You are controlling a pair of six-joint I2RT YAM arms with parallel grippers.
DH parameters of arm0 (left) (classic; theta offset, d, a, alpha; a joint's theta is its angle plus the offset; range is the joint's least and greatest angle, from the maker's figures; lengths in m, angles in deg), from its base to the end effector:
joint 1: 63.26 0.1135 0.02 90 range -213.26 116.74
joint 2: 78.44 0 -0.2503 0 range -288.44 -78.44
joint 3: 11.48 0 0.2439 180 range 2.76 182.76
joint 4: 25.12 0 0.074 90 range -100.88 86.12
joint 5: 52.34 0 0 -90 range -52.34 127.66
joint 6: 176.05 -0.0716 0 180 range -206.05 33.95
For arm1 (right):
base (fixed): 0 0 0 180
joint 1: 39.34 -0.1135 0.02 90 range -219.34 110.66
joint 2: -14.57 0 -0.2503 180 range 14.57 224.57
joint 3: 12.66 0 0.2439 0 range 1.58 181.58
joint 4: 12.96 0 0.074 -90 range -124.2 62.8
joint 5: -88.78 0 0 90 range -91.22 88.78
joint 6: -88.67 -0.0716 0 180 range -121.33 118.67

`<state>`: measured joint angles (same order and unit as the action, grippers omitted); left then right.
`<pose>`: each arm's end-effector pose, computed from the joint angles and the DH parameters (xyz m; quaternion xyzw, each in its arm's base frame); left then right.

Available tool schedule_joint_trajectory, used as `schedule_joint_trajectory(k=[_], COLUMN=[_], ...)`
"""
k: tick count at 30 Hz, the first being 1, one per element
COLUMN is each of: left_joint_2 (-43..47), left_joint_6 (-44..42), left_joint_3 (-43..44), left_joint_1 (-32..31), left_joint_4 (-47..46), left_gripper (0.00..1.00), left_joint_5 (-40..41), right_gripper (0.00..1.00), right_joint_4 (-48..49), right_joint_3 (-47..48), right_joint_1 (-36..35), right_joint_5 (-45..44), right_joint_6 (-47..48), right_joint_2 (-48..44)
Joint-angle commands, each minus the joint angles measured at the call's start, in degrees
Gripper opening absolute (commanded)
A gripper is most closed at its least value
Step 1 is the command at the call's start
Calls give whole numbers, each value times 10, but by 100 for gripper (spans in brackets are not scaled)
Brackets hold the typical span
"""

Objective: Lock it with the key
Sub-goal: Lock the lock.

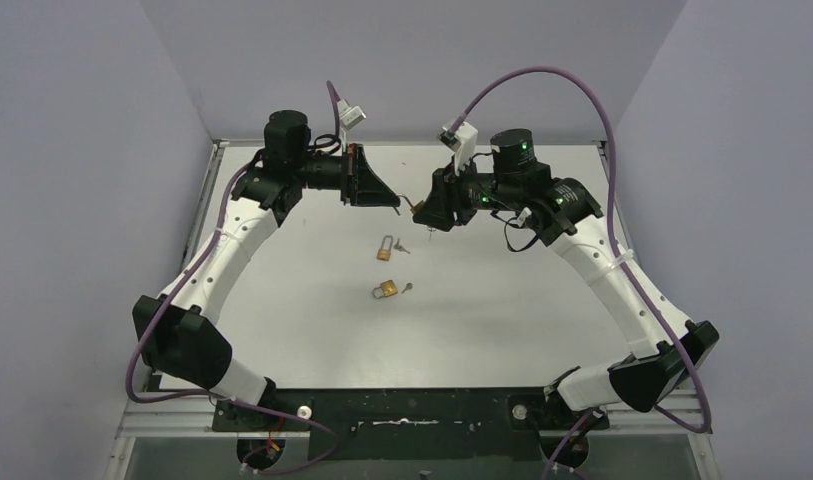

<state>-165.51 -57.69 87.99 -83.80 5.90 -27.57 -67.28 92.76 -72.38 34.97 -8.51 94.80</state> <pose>0.2993 -0.1816 0.3826 0.2671 0.7040 -0.6019 0.2661 0.2396 0.2063 0.3998 -0.3367 0.7636 0.4170 0.3601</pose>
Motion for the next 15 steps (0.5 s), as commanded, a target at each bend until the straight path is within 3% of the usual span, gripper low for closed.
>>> schedule_joint_trajectory(k=[1, 5, 10, 11, 15], left_joint_2=[-1, 2, 9, 7, 10], left_joint_6=[-3, 36, 239, 274, 295], left_joint_3=[28, 14, -32, -31, -7], left_joint_1=[-3, -3, -2, 0, 15], left_joint_4=[-10, -76, -391, -416, -422], left_gripper=[1, 0, 0, 0, 0], left_joint_5=[-5, -25, -70, -69, -42], right_gripper=[30, 30, 30, 34, 84], right_joint_4=[26, 25, 29, 29, 44], right_joint_3=[15, 15, 24, 30, 71], right_joint_1=[-3, -4, 3, 7, 35], right_joint_5=[2, 10, 63, 73, 32], right_joint_6=[5, 6, 4, 3, -2], right_joint_2=[-21, -22, -14, -11, -7])
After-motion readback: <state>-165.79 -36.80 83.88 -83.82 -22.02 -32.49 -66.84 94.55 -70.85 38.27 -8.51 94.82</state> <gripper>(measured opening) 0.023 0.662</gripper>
